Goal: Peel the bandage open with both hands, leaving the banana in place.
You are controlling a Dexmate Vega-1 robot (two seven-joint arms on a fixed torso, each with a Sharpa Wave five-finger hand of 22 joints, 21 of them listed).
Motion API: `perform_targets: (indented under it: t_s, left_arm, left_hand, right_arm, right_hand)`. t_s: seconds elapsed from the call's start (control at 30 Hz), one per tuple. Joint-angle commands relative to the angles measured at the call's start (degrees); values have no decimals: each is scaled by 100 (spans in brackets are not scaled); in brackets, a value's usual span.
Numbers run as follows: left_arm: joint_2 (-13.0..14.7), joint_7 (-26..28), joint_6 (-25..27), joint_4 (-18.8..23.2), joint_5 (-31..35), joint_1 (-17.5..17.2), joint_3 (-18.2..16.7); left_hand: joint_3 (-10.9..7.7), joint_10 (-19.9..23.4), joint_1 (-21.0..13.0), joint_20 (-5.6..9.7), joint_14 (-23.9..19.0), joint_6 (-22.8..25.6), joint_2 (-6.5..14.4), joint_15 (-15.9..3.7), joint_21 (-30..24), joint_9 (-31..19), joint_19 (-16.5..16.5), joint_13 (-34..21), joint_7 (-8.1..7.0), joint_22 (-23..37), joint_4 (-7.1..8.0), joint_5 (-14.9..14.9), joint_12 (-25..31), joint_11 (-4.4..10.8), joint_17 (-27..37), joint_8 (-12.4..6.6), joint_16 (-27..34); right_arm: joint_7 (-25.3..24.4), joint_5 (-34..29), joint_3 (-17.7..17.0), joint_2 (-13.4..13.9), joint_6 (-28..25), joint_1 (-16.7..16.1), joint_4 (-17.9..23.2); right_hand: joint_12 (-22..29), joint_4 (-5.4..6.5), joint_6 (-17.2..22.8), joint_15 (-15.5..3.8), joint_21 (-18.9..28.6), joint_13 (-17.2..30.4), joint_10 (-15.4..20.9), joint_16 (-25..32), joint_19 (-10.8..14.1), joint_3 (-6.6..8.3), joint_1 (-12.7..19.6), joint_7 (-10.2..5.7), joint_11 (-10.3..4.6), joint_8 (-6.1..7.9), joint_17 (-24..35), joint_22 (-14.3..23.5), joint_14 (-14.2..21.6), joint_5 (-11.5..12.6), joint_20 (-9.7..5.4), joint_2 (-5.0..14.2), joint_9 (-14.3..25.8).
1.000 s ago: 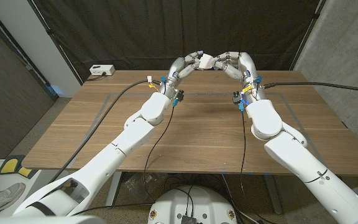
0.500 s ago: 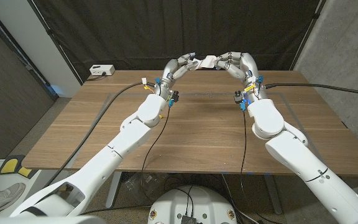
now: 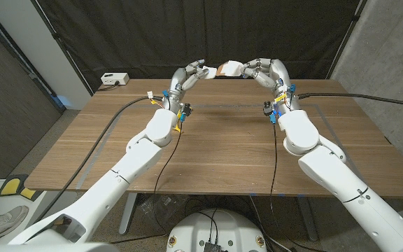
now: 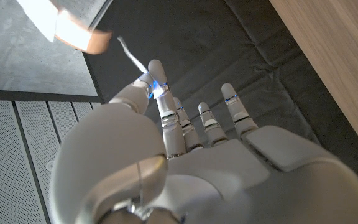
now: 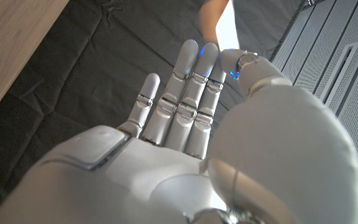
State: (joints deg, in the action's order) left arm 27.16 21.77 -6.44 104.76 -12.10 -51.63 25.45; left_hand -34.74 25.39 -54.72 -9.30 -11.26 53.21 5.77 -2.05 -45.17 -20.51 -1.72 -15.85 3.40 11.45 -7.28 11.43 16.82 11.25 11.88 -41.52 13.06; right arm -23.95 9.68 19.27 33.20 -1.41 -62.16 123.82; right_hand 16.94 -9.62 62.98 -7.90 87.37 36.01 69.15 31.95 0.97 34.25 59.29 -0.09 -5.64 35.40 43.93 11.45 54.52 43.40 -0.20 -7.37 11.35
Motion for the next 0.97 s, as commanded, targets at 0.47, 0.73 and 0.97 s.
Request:
perform_targets:
  t_s: [0.47,0.73,0.97]
  left_arm:
    - [151,1212,-529,123,912,-779,-729]
    - [210,1077,-785,-19,878,-842,-866]
    - [212,849,-669,-170,568,-816,-934]
  left_hand:
    - [21,159,99,116,-129,12,-26,-548,-82,-18,4,-58,-176,-10,50,8,44,97,47,-37,11]
    - [21,146,118,156,-140,-5,-30,-555,-102,16,6,-67,-201,-16,56,-1,34,94,55,-10,4]
    - [19,150,133,160,-137,-2,-22,-535,-113,24,18,-73,-239,-20,66,-5,31,93,64,-9,-3]
  right_arm:
    - [-514,-442,280,-192,-509,112,125]
    - [-832,-761,444,-363,-757,47,279]
    - [-904,-834,588,-517,-770,84,180]
  right_hand:
    - [-44,22,175,-559,45,15,77,-35,16,69,-7,-6,-15,376,44,-8,68,25,-40,58,849]
    - [-52,29,171,-558,49,49,57,-53,20,73,-24,-21,-40,376,55,-12,72,28,-59,58,851]
    - [-68,27,169,-552,53,68,60,-75,18,64,-24,-26,-44,383,68,-16,72,26,-57,60,863]
